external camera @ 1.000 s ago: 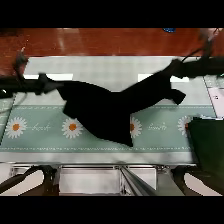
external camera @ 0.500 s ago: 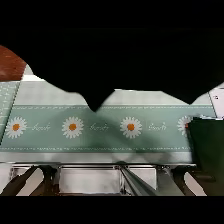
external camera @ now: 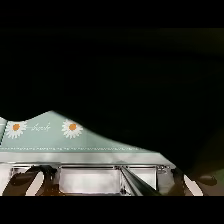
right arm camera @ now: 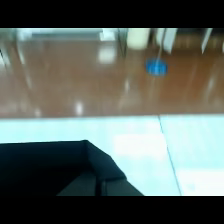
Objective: Fold the shirts.
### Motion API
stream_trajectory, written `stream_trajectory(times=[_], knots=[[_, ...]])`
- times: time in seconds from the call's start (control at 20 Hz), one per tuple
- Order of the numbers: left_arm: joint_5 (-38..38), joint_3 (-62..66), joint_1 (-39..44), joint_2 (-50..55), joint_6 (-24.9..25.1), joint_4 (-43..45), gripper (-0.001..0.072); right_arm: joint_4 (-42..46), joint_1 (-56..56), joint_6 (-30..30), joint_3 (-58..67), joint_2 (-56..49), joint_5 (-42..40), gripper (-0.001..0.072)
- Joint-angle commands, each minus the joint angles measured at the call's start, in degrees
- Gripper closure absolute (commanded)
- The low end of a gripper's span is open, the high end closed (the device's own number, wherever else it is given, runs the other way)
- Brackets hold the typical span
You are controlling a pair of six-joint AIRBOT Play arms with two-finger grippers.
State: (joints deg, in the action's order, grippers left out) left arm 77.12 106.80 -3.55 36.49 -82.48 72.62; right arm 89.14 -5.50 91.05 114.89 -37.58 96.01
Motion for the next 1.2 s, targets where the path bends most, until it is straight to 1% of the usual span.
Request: stream_trajectory(times=[0.0, 0.1, 0.15, 0.3, 0.35, 0.4, 0.45, 0.5, 0.55, 0.6, 0.7, 0.75, 0.85, 1.05, 1.1, 1.15], knots=[[2.8, 0.2, 12.6, -2.8, -5.1, 19.7, 0.0681, -0.1, 0.0, 2.3, -5.0, 0.5, 4.6, 0.0689], [5.5, -0.2, 13.9, -1.5, -6.4, 22.9, 0.0681, -5.0, 0.0, 2.9, -11.7, 0.5, 3.2, 0.0689], [6.4, -1.2, 13.9, -0.6, -6.4, 23.0, 0.0681, -7.9, 0.0, 3.0, -15.7, 0.5, 1.7, 0.0689], [7.1, -10.1, 13.9, 3.0, -6.4, 23.0, 0.0681, -15.4, 0.0, 2.8, -30.3, 0.2, -6.8, 0.0689], [5.6, -14.5, 13.8, 4.9, -6.4, 23.0, 0.0681, -17.3, 0.0, 2.1, -35.1, -0.6, -10.7, 0.0689], [2.5, -18.9, 13.8, 7.0, -6.3, 23.0, 0.0681, -18.3, 0.0, 0.9, -39.3, -2.2, -15.1, 0.0689], [-2.2, -23.3, 13.8, 9.6, -6.4, 23.5, 0.0681, -18.6, 0.0, 0.2, -42.1, -4.3, -19.4, 0.0689], [-7.1, -26.7, 13.8, 12.6, -7.7, 24.5, 0.0681, -18.5, 0.0, -1.0, -43.9, -7.6, -23.4, 0.0689], [-11.7, -29.0, 13.3, 16.4, -10.1, 24.9, 0.0681, -17.8, -0.1, -1.6, -44.1, -11.6, -26.4, 0.0689], [-14.8, -29.7, 12.4, 20.4, -12.2, 24.9, 0.0681, -17.9, -0.1, -2.0, -44.0, -16.2, -30.2, 0.0689], [-19.4, -29.3, 10.6, 28.9, -16.3, 24.9, 0.0681, -20.6, 0.0, -3.4, -42.4, -25.8, -36.6, 0.0689], [-21.6, -29.3, 9.9, 32.5, -17.5, 24.2, 0.0681, -22.8, 0.0, -4.7, -40.6, -30.8, -38.4, 0.0689], [-25.3, -29.3, 8.7, 39.0, -17.5, 20.6, 0.0681, -26.3, 0.0, -6.1, -35.4, -41.2, -40.2, 0.0688], [-29.4, -29.3, 8.1, 48.4, -17.5, 15.7, 0.0681, -31.9, -0.2, -5.7, -22.3, -58.4, -41.1, 0.0688], [-29.8, -29.3, 8.1, 49.8, -17.6, 14.6, 0.0677, -33.9, -0.3, -4.8, -19.6, -61.5, -41.2, 0.0673], [-29.6, -29.1, 8.1, 51.0, -17.9, 13.6, 0.0597, -36.0, -0.5, -2.3, -17.7, -63.8, -41.4, 0.0458]])
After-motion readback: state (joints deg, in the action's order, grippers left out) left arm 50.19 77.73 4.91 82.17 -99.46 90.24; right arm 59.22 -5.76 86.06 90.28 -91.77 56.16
